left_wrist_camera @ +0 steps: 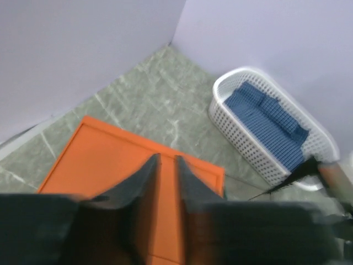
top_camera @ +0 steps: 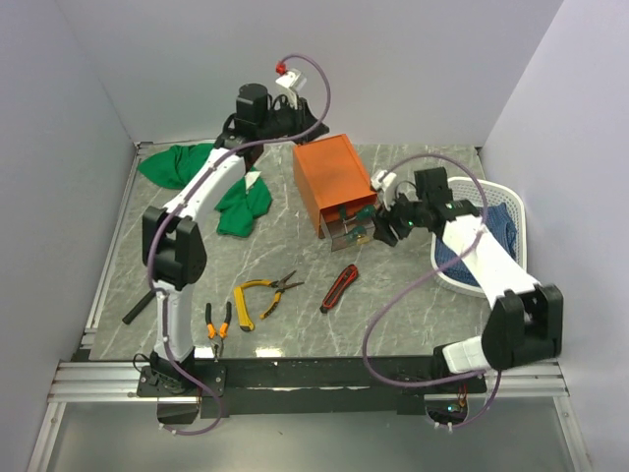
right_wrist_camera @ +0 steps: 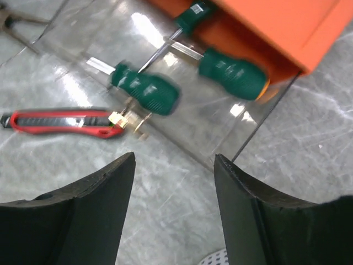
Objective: Sort the tools into containers
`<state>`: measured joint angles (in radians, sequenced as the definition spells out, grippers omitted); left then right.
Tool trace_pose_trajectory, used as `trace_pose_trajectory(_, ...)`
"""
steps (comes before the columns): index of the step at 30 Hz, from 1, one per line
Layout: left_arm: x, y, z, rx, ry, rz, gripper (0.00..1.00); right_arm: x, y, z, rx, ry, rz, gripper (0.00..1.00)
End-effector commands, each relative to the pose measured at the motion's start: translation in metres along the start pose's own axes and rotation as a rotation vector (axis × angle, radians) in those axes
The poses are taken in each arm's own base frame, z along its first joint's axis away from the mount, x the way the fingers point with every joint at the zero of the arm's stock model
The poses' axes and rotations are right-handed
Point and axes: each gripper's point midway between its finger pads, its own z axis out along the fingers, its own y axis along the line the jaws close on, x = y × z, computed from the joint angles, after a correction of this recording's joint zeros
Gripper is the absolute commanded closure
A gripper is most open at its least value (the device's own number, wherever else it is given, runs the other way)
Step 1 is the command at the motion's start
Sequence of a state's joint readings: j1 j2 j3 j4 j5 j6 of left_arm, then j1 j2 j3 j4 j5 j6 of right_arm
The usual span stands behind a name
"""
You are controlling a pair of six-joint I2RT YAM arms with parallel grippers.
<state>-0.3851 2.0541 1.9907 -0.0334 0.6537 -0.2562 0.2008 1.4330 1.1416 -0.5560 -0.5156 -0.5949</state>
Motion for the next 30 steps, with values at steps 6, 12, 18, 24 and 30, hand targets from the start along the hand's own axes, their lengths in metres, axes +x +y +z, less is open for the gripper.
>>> trace_pose_trajectory(6, 0.078, -0.003, 0.024, 0.023, 0.202, -0.038, 0.99, 0.002, 0.034, -0.033, 0.001, -0.154, -0.242, 0.37)
trace_pose_trajectory(12, 0.117, 0.013, 0.026, -0.007, 0.285, -0.072, 0.99, 0.000, 0.013, -0.009, -0.006, -0.103, -0.207, 0.79)
trace_pose_trajectory(18, 0.151, 0.030, 0.022, -0.050, 0.352, -0.117, 0.99, -0.013, -0.021, 0.014, 0.069, -0.105, -0.195, 1.00)
trace_pose_trajectory(24, 0.171, 0.033, 0.020, -0.042, 0.392, -0.134, 0.99, -0.042, -0.042, 0.028, 0.083, -0.164, -0.201, 1.00)
trace_pose_trajectory(30, 0.183, 0.036, 0.024, -0.037, 0.402, -0.167, 0.99, -0.070, -0.048, 0.050, 0.057, -0.208, -0.237, 1.00)
